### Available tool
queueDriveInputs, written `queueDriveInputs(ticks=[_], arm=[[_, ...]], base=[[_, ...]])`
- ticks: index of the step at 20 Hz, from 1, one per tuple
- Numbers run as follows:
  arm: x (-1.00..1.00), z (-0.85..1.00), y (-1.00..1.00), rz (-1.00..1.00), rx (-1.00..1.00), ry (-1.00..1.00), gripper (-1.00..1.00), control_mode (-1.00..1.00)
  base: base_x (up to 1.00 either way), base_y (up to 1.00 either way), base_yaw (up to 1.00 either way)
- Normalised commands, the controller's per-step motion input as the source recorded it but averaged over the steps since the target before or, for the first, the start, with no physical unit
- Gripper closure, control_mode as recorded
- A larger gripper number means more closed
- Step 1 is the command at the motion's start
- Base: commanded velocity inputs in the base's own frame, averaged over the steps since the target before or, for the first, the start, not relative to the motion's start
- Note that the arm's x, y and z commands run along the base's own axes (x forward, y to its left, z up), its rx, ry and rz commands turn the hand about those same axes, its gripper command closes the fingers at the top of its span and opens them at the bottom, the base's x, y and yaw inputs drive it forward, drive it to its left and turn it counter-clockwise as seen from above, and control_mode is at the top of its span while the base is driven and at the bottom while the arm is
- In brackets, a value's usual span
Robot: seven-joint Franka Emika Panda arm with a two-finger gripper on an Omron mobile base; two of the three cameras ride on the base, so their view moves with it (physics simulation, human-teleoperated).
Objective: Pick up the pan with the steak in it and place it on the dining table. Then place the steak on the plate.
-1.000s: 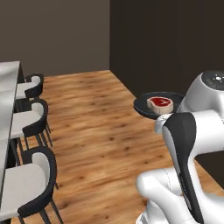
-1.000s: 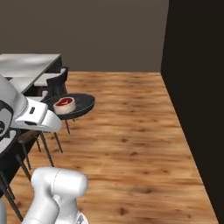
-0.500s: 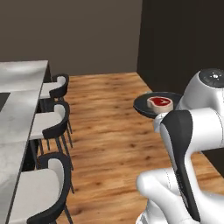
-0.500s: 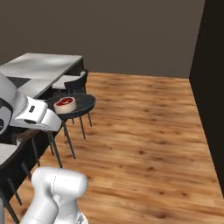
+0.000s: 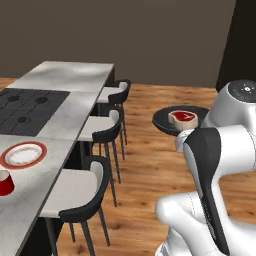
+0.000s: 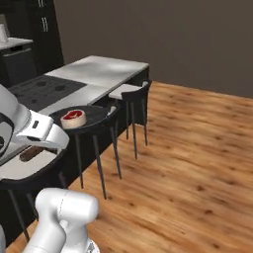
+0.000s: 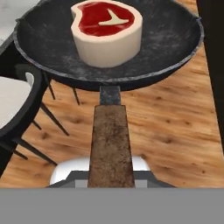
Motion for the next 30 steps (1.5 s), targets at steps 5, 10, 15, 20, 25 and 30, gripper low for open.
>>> queueDriveInputs(ticks=[5,10,15,20,25,30], arm=[[0.00,0.00,0.00,0.00,0.00,0.00,1.00,1.00],[0.00,0.00,0.00,0.00,0.00,0.00,1.00,1.00],[0.00,0.00,0.00,0.00,0.00,0.00,1.00,1.00],[0.00,0.00,0.00,0.00,0.00,0.00,1.00,1.00],[0.00,0.00,0.00,0.00,0.00,0.00,1.00,1.00],[0.00,0.00,0.00,0.00,0.00,0.00,1.00,1.00]], base=[[0.00,0.00,0.50],[0.00,0.00,0.50],[0.00,0.00,0.50],[-0.01,0.00,0.50],[-0.04,0.00,0.50],[-0.02,0.02,0.50]])
